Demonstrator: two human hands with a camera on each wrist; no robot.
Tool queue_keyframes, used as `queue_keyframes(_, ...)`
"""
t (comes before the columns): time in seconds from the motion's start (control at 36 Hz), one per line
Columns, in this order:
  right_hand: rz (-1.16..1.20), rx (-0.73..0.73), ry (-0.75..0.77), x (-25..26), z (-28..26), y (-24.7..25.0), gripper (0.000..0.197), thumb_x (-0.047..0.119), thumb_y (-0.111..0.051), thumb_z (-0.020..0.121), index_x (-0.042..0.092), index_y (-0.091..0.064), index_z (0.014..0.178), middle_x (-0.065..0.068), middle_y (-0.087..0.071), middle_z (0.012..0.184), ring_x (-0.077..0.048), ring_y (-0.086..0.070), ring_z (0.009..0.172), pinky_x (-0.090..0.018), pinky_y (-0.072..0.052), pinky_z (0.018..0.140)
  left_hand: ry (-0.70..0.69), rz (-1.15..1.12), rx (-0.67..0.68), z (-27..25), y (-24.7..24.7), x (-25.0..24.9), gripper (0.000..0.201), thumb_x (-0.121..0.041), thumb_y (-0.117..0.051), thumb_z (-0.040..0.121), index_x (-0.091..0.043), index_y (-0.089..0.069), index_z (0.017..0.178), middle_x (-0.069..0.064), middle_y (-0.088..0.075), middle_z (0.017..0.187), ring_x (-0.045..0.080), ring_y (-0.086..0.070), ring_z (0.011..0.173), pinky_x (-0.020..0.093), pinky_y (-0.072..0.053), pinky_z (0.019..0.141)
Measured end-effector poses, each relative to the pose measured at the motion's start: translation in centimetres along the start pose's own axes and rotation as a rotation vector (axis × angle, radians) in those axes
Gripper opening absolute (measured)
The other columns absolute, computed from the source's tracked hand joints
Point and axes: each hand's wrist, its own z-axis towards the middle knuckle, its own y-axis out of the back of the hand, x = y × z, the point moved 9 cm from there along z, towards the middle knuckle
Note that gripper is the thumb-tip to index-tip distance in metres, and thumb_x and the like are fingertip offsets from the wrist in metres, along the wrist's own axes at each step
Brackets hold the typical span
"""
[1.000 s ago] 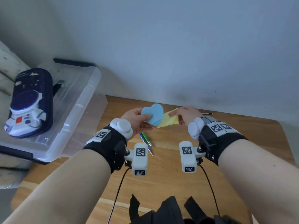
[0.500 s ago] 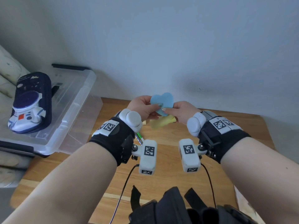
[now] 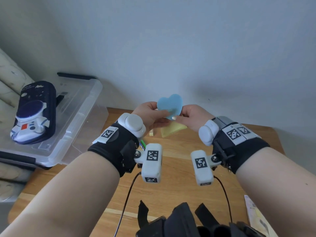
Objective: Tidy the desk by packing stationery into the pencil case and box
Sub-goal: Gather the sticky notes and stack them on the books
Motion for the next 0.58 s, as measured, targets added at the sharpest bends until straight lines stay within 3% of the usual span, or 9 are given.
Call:
queue_keyframes(0.08, -0.121, 0.02, -0.016, -0.5, -0.3, -1.2, 0.041, 0.04, -0.055, 0.091, 0.0, -0.064, 0.097, -0.004, -0.05, 0.072, -0.015, -0.04, 0.06, -0.027, -0.033, 0.06, 0.024, 0.144, -0.006, -0.1, 0.2, 0.9, 0.032, 0.001, -0.075, 0.076, -0.003, -0.063, 0.105, 0.019, -0.07, 0.099, 0.025, -0.069, 0.078, 0.034, -0.059, 0.075)
queue_keyframes(0.14, -0.152, 0.039, -0.04, -0.8, -0.6, -1.9, 0.041, 0.042, -0.053, 0.092, 0.002, -0.064, 0.096, 0.0, -0.05, 0.068, -0.012, -0.04, 0.056, -0.025, -0.032, 0.056, 0.028, 0.206, -0.007, -0.1, 0.2, 1.2, 0.032, 0.002, -0.075, 0.076, -0.005, -0.061, 0.103, 0.02, -0.07, 0.095, 0.028, -0.07, 0.08, 0.04, -0.058, 0.081)
queue_keyframes(0.25, -0.121, 0.074, -0.086, -1.4, -1.2, -3.1, 0.032, 0.04, -0.047, 0.096, 0.015, -0.065, 0.088, 0.004, -0.061, 0.081, -0.011, -0.051, 0.067, -0.021, -0.038, 0.061, 0.03, 0.219, 0.009, -0.1, -0.1, 1.6, 0.026, 0.004, -0.071, 0.079, -0.013, -0.057, 0.094, 0.015, -0.07, 0.084, 0.026, -0.07, 0.074, 0.038, -0.06, 0.076)
queue_keyframes(0.31, -0.113, 0.048, -0.082, -1.2, -1.4, -3.1, 0.028, 0.039, -0.045, 0.097, 0.019, -0.062, 0.087, 0.005, -0.06, 0.081, -0.01, -0.051, 0.068, -0.02, -0.037, 0.062, 0.031, 0.186, -0.011, -0.1, 0.1, 1.9, 0.028, 0.004, -0.071, 0.079, -0.009, -0.057, 0.1, 0.017, -0.07, 0.088, 0.025, -0.07, 0.071, 0.036, -0.06, 0.073)
queue_keyframes(0.39, -0.093, 0.002, -0.082, -1.3, -1.7, -3.0, 0.031, 0.037, -0.045, 0.097, 0.012, -0.061, 0.09, 0.001, -0.054, 0.076, -0.014, -0.047, 0.067, -0.024, -0.035, 0.06, 0.039, 0.116, -0.023, -0.1, 0.2, 2.4, 0.039, 0.006, -0.07, 0.08, -0.001, -0.054, 0.115, 0.02, -0.069, 0.094, 0.026, -0.071, 0.07, 0.033, -0.061, 0.066)
queue_keyframes(0.47, -0.049, -0.034, -0.104, -1.5, -2.0, -2.9, 0.037, 0.035, -0.046, 0.097, 0.001, -0.061, 0.095, 0.0, -0.047, 0.071, -0.012, -0.04, 0.059, -0.025, -0.032, 0.057, 0.037, 0.065, -0.001, -0.1, -0.1, 2.6, 0.037, 0.007, -0.067, 0.081, 0.004, -0.054, 0.116, 0.022, -0.067, 0.097, 0.023, -0.071, 0.067, 0.028, -0.058, 0.059)
queue_keyframes(0.58, -0.027, -0.024, -0.136, -2.0, -2.7, -3.3, 0.033, 0.033, -0.047, 0.097, 0.005, -0.061, 0.09, 0.0, -0.048, 0.07, -0.011, -0.04, 0.059, -0.025, -0.032, 0.059, 0.071, 0.015, 0.068, 0.1, -0.8, 3.5, 0.03, 0.003, -0.065, 0.084, -0.001, -0.055, 0.113, 0.02, -0.068, 0.093, 0.025, -0.07, 0.068, 0.03, -0.059, 0.061)
